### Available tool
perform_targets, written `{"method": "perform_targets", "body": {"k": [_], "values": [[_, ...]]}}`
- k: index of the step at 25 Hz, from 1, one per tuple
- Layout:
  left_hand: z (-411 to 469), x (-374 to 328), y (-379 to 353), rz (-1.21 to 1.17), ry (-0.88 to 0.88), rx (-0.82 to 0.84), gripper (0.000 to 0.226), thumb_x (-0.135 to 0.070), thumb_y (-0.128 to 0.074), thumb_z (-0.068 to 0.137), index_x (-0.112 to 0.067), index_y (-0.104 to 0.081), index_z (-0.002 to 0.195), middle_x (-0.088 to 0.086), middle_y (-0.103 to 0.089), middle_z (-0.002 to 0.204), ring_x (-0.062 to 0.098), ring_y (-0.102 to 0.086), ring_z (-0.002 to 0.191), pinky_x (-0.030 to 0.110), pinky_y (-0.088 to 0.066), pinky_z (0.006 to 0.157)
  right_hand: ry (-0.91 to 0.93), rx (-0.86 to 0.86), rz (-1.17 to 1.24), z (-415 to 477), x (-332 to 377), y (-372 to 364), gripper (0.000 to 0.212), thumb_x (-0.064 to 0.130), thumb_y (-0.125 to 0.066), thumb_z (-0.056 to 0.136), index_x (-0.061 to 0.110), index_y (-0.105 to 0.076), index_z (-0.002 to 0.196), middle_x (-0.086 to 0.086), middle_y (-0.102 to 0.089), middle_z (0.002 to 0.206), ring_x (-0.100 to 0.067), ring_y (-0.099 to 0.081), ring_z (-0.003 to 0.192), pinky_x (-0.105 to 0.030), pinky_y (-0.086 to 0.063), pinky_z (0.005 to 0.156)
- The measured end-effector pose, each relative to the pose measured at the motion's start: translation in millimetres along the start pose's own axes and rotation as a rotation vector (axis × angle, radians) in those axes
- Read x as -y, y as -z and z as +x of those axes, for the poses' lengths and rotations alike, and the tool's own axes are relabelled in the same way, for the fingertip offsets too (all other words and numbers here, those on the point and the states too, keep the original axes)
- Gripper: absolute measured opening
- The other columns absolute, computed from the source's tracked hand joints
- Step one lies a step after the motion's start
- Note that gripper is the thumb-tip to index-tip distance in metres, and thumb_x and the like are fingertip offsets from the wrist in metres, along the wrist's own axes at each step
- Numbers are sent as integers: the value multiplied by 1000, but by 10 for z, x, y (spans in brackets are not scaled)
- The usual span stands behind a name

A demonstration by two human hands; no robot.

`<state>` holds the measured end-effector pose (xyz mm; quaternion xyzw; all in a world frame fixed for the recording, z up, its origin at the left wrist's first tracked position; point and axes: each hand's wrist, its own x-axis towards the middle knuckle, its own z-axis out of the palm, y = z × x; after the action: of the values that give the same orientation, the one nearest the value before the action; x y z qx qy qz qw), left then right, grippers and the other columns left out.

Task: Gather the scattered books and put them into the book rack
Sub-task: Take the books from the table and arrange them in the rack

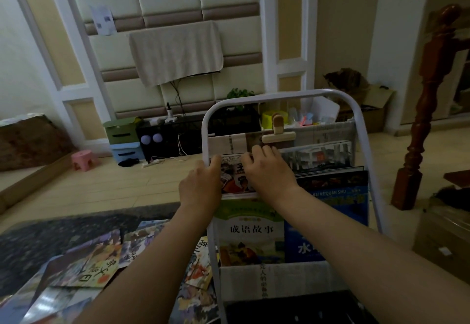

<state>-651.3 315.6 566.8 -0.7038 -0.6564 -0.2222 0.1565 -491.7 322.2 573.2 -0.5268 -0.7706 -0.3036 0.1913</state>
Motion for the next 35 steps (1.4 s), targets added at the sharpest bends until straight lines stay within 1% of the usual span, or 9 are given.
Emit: {"method": "perform_targets", "body": {"k": [2,4,9,15,19,26,29,32,35], "values": [[-2,-7,22,-21,9,15,43,-25,-60,93,-24,-34,128,9,-49,103,31,-61,82,41,-52,63,-27,32,12,16,6,1,11,8,-62,84,3,-61,95,-20,-58,89,-38,-56,80,-51,-52,75],[-10,9,53,-48,7,30,40,-30,-55,96,-26,-34,130,10,-51,107,31,-61,84,40,-50,62,-36,97,14,16,-3,34,17,8,-68,81,4,-61,96,-20,-58,92,-38,-56,82,-50,-52,75],[-118,143,247,-183,-21,-24,42,-42,-36,102,-32,-28,141,9,-59,107,28,-58,81,37,-46,62,-51,136,98,58,9,281,34,18,-62,88,10,-52,119,-16,-53,117,-35,-54,108,-46,-45,92],[-456,704,428,-264,49,-160,32,-38,-41,100,-24,-42,129,4,-66,100,25,-63,80,37,-51,65,27,16,286,132,730,669,32,20,-62,89,11,-55,118,-12,-55,109,-29,-56,96,-39,-50,79],[-785,1253,455,-257,162,-131,27,-35,-43,100,-21,-47,122,4,-66,97,21,-55,74,32,-40,61,159,39,338,150,1515,634,35,17,-64,86,10,-55,119,-13,-57,106,-29,-56,93,-41,-52,76],[-1602,2280,38,-288,369,-8,24,-26,-44,98,-16,-50,118,11,-64,101,32,-61,83,41,-52,67,164,359,426,-59,2550,197,54,19,-57,94,8,-37,143,-18,-45,132,-36,-47,119,-44,-46,91],[-2077,2539,-444,-257,451,125,31,-29,-44,96,-14,-50,123,9,-60,108,32,-60,94,42,-53,75,79,649,494,-270,2892,-173,60,19,-55,96,11,-28,149,-19,-34,146,-38,-40,130,-48,-47,98],[-2411,2663,-860,-155,442,225,36,-29,-53,91,-10,-56,121,13,-58,110,35,-56,100,40,-49,77,-3,863,534,-520,3158,-591,57,39,-64,89,17,-39,135,-14,-42,138,-34,-50,117,-44,-51,89],[-2570,2765,-1125,-108,413,205,38,-31,-63,81,-8,-63,111,16,-58,103,39,-56,94,45,-49,74,67,1028,545,-633,3352,-815,81,58,-75,76,20,-39,137,-9,-42,137,-30,-49,118,-42,-50,91]]}}
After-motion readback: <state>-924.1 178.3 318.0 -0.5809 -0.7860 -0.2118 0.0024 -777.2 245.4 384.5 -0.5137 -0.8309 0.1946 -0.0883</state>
